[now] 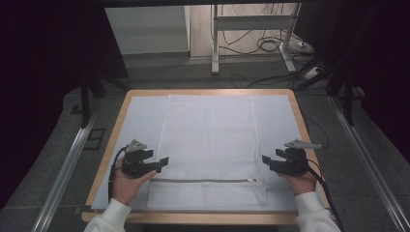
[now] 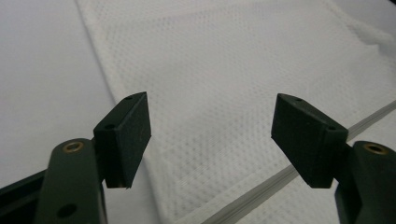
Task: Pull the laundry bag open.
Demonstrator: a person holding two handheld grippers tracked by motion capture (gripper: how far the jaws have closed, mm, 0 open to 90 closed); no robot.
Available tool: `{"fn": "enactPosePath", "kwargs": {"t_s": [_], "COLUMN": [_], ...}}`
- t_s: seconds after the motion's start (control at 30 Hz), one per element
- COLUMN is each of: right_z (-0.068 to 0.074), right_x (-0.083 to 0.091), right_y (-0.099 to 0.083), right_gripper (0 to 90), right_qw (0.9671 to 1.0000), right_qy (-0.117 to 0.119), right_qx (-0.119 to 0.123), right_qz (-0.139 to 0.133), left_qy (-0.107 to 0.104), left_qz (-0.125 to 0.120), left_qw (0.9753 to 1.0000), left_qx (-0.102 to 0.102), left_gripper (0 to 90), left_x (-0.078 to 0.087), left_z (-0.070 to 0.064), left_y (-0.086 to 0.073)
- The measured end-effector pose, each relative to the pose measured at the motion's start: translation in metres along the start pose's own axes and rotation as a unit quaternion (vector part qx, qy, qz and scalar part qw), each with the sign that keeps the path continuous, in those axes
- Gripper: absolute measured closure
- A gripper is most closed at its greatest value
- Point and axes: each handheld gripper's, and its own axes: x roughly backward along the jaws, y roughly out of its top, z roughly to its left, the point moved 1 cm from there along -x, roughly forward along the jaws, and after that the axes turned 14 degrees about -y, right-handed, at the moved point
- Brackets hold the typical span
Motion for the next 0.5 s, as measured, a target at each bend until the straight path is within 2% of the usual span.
{"fn": "enactPosePath", "kwargs": {"t_s": [0.2, 0.5], "right_z": [0.0, 0.001], "right_x": [0.003, 0.003], "right_y": [-0.003, -0.006], "right_gripper": [29.6, 29.0], "right_qw": [0.9999, 0.9999], "right_qy": [-0.008, -0.011], "right_qx": [0.005, 0.008], "right_qz": [0.005, 0.006], "left_qy": [-0.023, -0.033], "left_qz": [0.012, 0.02], "left_qw": [0.9996, 0.9991], "left_qx": [-0.013, -0.017], "left_gripper": [32.5, 33.7], "left_x": [-0.008, -0.015], "left_z": [-0.015, -0.024], "left_y": [0.005, 0.007]}}
